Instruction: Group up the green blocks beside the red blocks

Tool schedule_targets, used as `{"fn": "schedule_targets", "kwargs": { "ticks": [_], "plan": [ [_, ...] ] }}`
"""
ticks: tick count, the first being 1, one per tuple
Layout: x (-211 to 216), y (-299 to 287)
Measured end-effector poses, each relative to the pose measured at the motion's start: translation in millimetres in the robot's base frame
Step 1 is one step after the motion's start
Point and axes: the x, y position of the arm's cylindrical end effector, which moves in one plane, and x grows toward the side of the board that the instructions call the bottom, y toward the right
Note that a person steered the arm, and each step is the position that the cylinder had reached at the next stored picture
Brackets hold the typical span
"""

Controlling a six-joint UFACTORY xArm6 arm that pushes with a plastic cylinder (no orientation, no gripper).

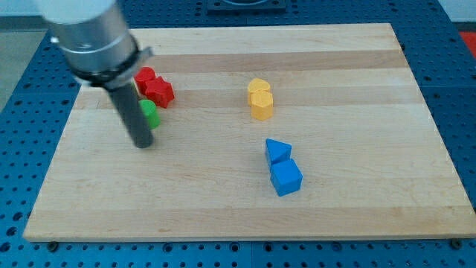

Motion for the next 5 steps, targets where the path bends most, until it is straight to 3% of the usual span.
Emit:
{"fn": "schedule_targets", "kwargs": {
  "ticks": [1, 4, 5],
  "plan": [
    [-15, 19],
    [-44, -26],
    [-41, 18]
  ]
}}
